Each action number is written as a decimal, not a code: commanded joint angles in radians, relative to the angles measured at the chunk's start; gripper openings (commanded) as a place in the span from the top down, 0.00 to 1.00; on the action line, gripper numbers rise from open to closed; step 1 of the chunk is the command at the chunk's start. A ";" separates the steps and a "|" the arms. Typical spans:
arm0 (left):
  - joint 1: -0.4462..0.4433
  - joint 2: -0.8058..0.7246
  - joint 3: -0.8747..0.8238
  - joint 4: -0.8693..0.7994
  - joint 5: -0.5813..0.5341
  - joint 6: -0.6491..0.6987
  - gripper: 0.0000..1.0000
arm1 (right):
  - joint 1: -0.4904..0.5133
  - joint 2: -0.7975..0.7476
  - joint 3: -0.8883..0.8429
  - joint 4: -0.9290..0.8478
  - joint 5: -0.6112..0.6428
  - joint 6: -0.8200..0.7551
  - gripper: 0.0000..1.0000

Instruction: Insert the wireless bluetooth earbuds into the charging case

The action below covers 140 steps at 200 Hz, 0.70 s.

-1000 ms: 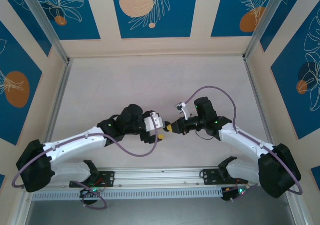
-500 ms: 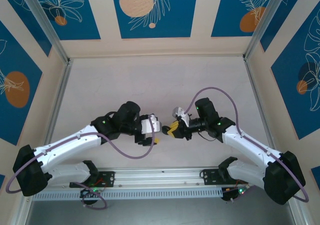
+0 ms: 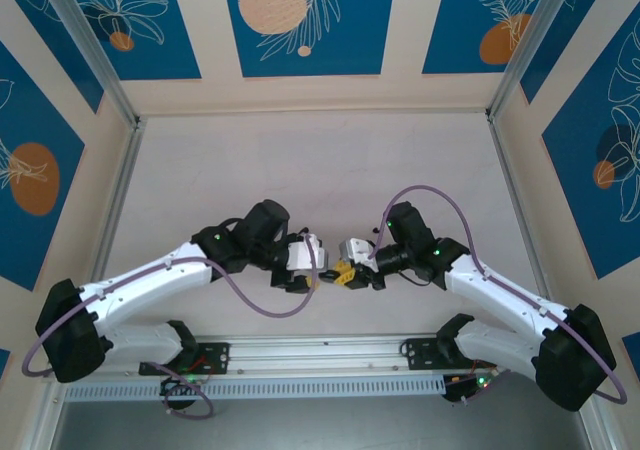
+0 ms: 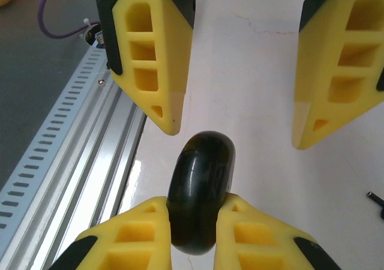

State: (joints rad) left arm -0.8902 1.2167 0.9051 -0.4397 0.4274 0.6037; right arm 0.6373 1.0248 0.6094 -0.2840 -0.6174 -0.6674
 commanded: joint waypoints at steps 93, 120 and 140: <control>0.009 0.047 0.051 -0.026 0.098 -0.009 0.78 | 0.012 0.006 0.002 0.111 -0.006 -0.003 0.90; 0.009 0.023 0.006 0.054 0.053 -0.059 0.81 | -0.003 -0.038 -0.044 0.171 0.017 0.036 0.88; 0.016 -0.010 -0.060 0.171 0.054 -0.096 0.83 | -0.024 -0.115 -0.109 0.247 0.050 0.088 0.77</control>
State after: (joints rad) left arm -0.8856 1.2507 0.9051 -0.4004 0.4725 0.5667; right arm 0.6327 0.9939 0.5617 -0.1543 -0.5949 -0.6353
